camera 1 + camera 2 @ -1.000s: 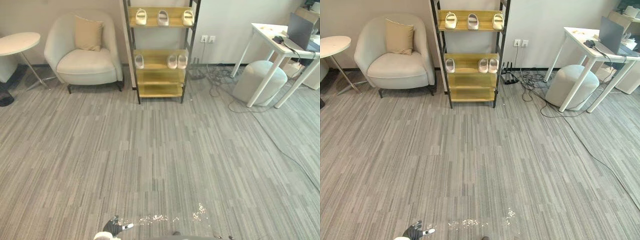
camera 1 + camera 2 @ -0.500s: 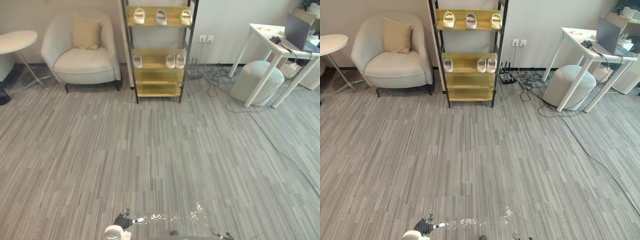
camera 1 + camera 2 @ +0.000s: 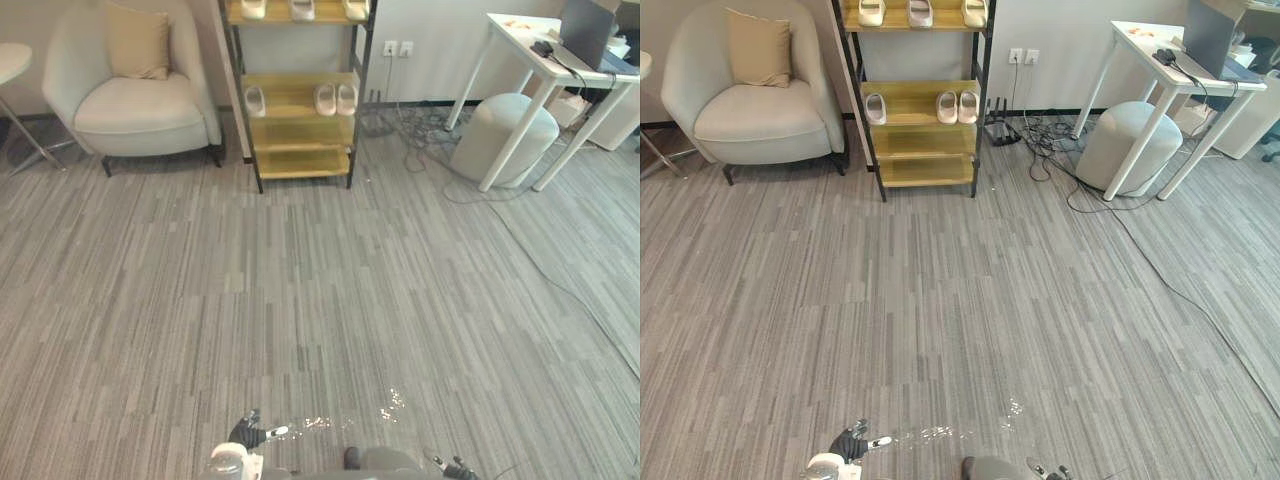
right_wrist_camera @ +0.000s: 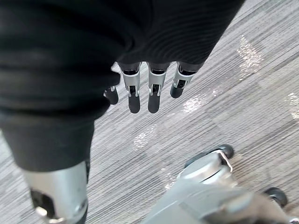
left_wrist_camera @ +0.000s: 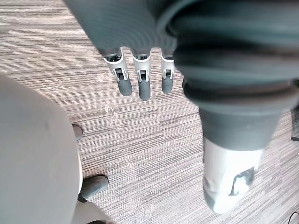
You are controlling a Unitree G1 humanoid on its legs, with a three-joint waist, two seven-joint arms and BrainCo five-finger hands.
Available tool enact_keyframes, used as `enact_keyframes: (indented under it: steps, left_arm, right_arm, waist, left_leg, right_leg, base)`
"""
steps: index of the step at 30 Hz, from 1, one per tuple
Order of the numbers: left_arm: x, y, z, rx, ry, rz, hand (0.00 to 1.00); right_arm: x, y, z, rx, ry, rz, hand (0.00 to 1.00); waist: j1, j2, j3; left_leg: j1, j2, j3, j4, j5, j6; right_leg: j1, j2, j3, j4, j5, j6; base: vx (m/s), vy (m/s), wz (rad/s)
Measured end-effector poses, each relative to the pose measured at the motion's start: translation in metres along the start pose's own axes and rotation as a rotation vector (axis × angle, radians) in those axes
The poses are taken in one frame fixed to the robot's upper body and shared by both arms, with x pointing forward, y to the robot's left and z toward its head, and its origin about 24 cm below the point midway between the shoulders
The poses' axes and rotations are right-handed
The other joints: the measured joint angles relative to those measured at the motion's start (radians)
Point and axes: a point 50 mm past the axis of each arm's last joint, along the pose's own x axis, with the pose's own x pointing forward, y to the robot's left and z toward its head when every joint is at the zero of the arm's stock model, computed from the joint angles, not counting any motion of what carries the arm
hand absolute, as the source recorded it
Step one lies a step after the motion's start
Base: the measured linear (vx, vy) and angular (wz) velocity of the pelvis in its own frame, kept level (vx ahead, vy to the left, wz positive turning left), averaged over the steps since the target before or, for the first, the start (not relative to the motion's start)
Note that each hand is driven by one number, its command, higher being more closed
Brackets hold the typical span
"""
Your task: Organize the slippers on the shoe rack
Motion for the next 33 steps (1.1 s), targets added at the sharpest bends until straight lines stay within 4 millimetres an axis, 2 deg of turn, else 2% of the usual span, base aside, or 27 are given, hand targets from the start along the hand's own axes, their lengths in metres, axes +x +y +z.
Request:
enact_keyframes:
  steps: [1, 3, 4, 5, 6, 7, 8, 9, 11, 13, 15, 16, 17, 19, 20, 22, 23, 24, 25, 26, 27, 29, 31, 33]
  left_arm:
    - [0.000, 0.001, 0.000, -0.017, 0.000, 0.010, 0.00]
    - [0.000, 0.003, 0.001, -0.027, -0.005, 0.027, 0.00]
    - [0.001, 0.003, 0.005, -0.030, -0.015, 0.026, 0.00]
    - [0.001, 0.003, 0.005, -0.029, -0.017, 0.025, 0.00]
    - [0.001, 0.003, 0.006, -0.028, -0.019, 0.026, 0.00]
    - [0.001, 0.000, 0.006, -0.033, -0.017, 0.019, 0.00]
    - [0.001, -0.004, 0.006, -0.039, -0.017, 0.011, 0.00]
    - [0.002, -0.009, 0.007, -0.044, -0.021, -0.001, 0.00]
    - [0.003, -0.017, 0.012, -0.105, -0.036, -0.006, 0.00]
    - [0.001, -0.020, 0.014, -0.188, -0.058, 0.007, 0.00]
    - [0.001, -0.019, 0.024, -0.206, -0.104, 0.014, 0.00]
    - [0.000, -0.020, 0.026, -0.223, -0.118, 0.017, 0.00]
    - [0.000, -0.023, 0.030, -0.231, -0.131, 0.010, 0.00]
    - [0.000, -0.027, 0.035, -0.245, -0.151, 0.001, 0.00]
    - [0.000, -0.028, 0.037, -0.249, -0.159, -0.003, 0.00]
    - [0.000, -0.030, 0.039, -0.251, -0.165, -0.006, 0.00]
    - [0.000, -0.031, 0.038, -0.251, -0.162, -0.009, 0.00]
    - [0.000, -0.032, 0.037, -0.249, -0.158, -0.013, 0.00]
    - [0.000, -0.032, 0.037, -0.251, -0.160, -0.013, 0.00]
    - [0.000, -0.032, 0.037, -0.254, -0.160, -0.012, 0.00]
    - [0.000, -0.032, 0.036, -0.254, -0.156, -0.011, 0.00]
    - [0.000, -0.032, 0.034, -0.241, -0.147, -0.014, 0.00]
    - [0.001, -0.032, 0.031, -0.185, -0.127, -0.030, 0.00]
    - [0.001, -0.030, 0.025, -0.151, -0.098, -0.031, 0.00]
  right_arm:
    - [0.000, 0.000, 0.000, -0.002, -0.001, 0.000, 0.00]
    - [0.001, 0.000, 0.003, -0.004, -0.008, 0.001, 0.00]
    - [0.002, 0.003, 0.010, -0.012, -0.025, 0.008, 0.00]
    - [0.003, 0.003, 0.010, -0.015, -0.028, 0.010, 0.00]
    - [0.002, 0.004, 0.008, -0.018, -0.024, 0.012, 0.00]
    - [0.001, 0.001, 0.006, -0.015, -0.018, 0.007, 0.00]
    - [0.002, 0.001, 0.010, -0.018, -0.029, 0.006, 0.00]
    - [0.003, 0.001, 0.014, -0.014, -0.042, 0.005, 0.00]
    - [0.003, -0.002, 0.017, -0.010, -0.056, -0.003, 0.00]
    - [0.002, -0.003, 0.016, -0.016, -0.064, -0.010, 0.00]
    - [0.000, 0.001, 0.017, -0.042, -0.079, 0.004, 0.00]
    - [0.001, 0.004, 0.019, -0.047, -0.088, 0.014, 0.00]
    - [0.000, 0.007, 0.023, -0.048, -0.107, 0.024, 0.00]
    - [0.001, 0.011, 0.027, -0.043, -0.121, 0.032, 0.00]
    - [0.002, 0.014, 0.031, -0.042, -0.130, 0.039, 0.00]
    - [0.002, 0.019, 0.033, -0.038, -0.135, 0.050, 0.00]
    - [0.002, 0.023, 0.033, -0.036, -0.134, 0.059, 0.00]
    - [0.002, 0.025, 0.031, -0.035, -0.127, 0.063, 0.00]
    - [0.003, 0.028, 0.030, -0.034, -0.120, 0.069, 0.00]
    - [0.002, 0.032, 0.030, -0.031, -0.119, 0.079, 0.00]
    - [0.001, 0.038, 0.025, -0.034, -0.108, 0.097, 0.00]
    - [0.000, 0.043, 0.023, -0.039, -0.105, 0.112, 0.00]
    - [-0.001, 0.041, 0.020, -0.032, -0.102, 0.108, 0.00]
    - [-0.001, 0.041, 0.020, -0.026, -0.102, 0.107, 0.00]
  waist:
    - [0.000, 0.001, 0.000]
    - [-0.009, 0.007, 0.004]
    - [-0.028, 0.017, 0.009]
    - [-0.032, 0.017, 0.009]
    - [-0.035, 0.007, 0.009]
    - [-0.035, 0.003, 0.015]
    - [-0.035, 0.027, 0.016]
    - [-0.039, 0.040, 0.016]
    - [-0.040, 0.058, 0.029]
    - [-0.036, 0.059, 0.038]
    - [-0.024, 0.034, 0.053]
    - [-0.013, 0.027, 0.056]
    - [-0.009, 0.027, 0.054]
    - [0.001, 0.024, 0.052]
    - [0.010, 0.024, 0.052]
    - [0.017, 0.016, 0.050]
    - [0.018, 0.012, 0.043]
    - [0.022, 0.014, 0.033]
    - [0.032, 0.011, 0.027]
    - [0.034, 0.006, 0.022]
    - [0.038, -0.019, 0.008]
    - [0.045, -0.034, 0.000]
    - [0.038, -0.048, -0.003]
    - [0.027, -0.049, -0.005]
  left_leg:
    - [0.019, 0.012, 0.000, -0.019, -0.004, -0.007]
    - [0.052, 0.047, 0.003, -0.048, -0.014, -0.023]
    - [0.063, 0.084, 0.001, -0.058, -0.025, -0.041]
    - [0.065, 0.090, 0.002, -0.058, -0.027, -0.045]
    - [0.072, 0.089, -0.001, -0.059, -0.034, -0.061]
    - [0.108, 0.099, -0.002, -0.057, -0.058, -0.097]
    - [0.107, 0.123, -0.001, -0.041, -0.056, -0.102]
    - [0.089, 0.133, -0.004, 0.009, -0.044, -0.122]
    - [-0.001, 0.155, -0.011, 0.238, -0.034, -0.138]
    - [-0.160, 0.202, -0.032, 0.653, 0.037, -0.129]
    - [-0.244, 0.234, 0.000, 0.854, 0.036, -0.128]
    - [-0.275, 0.246, 0.018, 0.883, 0.036, -0.128]
    - [-0.323, 0.257, 0.034, 0.885, 0.034, -0.123]
    - [-0.374, 0.264, 0.090, 0.786, 0.024, -0.105]
    - [-0.387, 0.253, 0.124, 0.674, 0.018, -0.096]
    - [-0.384, 0.190, 0.139, 0.413, 0.033, -0.086]
    - [-0.377, 0.142, 0.123, 0.252, 0.075, -0.072]
    - [-0.379, 0.111, 0.105, 0.158, 0.125, -0.048]
    - [-0.373, 0.092, 0.090, 0.139, 0.191, -0.025]
    - [-0.360, 0.073, 0.095, 0.137, 0.214, -0.028]
    - [-0.340, 0.050, 0.124, 0.137, 0.192, -0.014]
    - [-0.292, 0.031, 0.143, 0.139, 0.143, -0.005]
    - [-0.213, 0.007, 0.133, 0.127, 0.080, 0.007]
    - [-0.125, -0.003, 0.119, 0.114, 0.039, 0.011]
  right_leg:
    - [-0.011, -0.014, -0.044, -0.003, -0.013, 0.000]
    - [-0.042, -0.010, -0.090, -0.058, -0.015, -0.006]
    - [-0.074, 0.015, -0.098, -0.162, 0.018, -0.022]
    - [-0.078, 0.018, -0.095, -0.192, 0.036, -0.023]
    - [-0.070, 0.015, -0.091, -0.275, 0.103, -0.034]
    - [-0.062, 0.007, -0.098, -0.283, 0.182, -0.086]
    - [-0.053, 0.021, -0.107, -0.275, 0.165, -0.092]
    - [-0.046, 0.028, -0.114, -0.277, 0.138, -0.104]
    - [0.000, 0.042, -0.124, -0.295, 0.109, -0.131]
    - [0.110, 0.055, -0.123, -0.348, 0.089, -0.150]
    - [0.216, 0.056, -0.110, -0.389, 0.070, -0.163]
    - [0.249, 0.056, -0.099, -0.406, 0.061, -0.163]
    - [0.279, 0.055, -0.094, -0.427, 0.050, -0.156]
    - [0.332, 0.052, -0.085, -0.462, 0.043, -0.141]
    - [0.364, 0.049, -0.082, -0.491, 0.043, -0.134]
    - [0.401, 0.032, -0.081, -0.530, 0.033, -0.113]
    - [0.409, 0.020, -0.081, -0.546, 0.024, -0.096]
    - [0.411, 0.014, -0.073, -0.552, 0.014, -0.078]
    - [0.422, 0.005, -0.055, -0.547, 0.000, -0.056]
    - [0.432, -0.013, -0.042, -0.540, -0.011, -0.039]
    - [0.422, -0.046, -0.026, -0.500, -0.021, -0.021]
    - [0.359, -0.080, 0.011, -0.298, -0.037, 0.007]
    - [0.221, -0.125, 0.020, 0.075, 0.031, 0.055]
    - [0.140, -0.155, 0.001, 0.273, 0.002, 0.042]
  base:
    - [0.18, -0.032, -0.11]
    - [0.25, -0.124, -0.09]
    - [0.26, -0.154, 0.00]
    - [0.34, -0.211, 0.09]
    - [0.28, -0.178, 0.10]
    - [0.36, -0.233, 0.09]
    - [0.40, -0.250, 0.14]
    - [0.42, -0.250, 0.13]
    - [0.43, -0.231, 0.16]
    - [0.46, -0.217, 0.01]
    - [0.38, -0.179, -0.21]
    - [0.27, -0.105, -0.27]
    - [0.22, -0.061, -0.20]
    - [0.22, -0.027, -0.09]
    - [0.25, 0.039, -0.06]
    - [0.29, 0.110, 0.02]
    - [0.29, 0.157, 0.02]
    - [0.34, 0.171, -0.14]
    - [0.40, 0.178, -0.26]
    - [0.46, 0.176, -0.32]
    - [0.48, 0.183, -0.26]
    - [0.51, 0.230, -0.18]
    - [0.44, 0.208, 0.04]
    - [0.51, 0.152, 0.21]
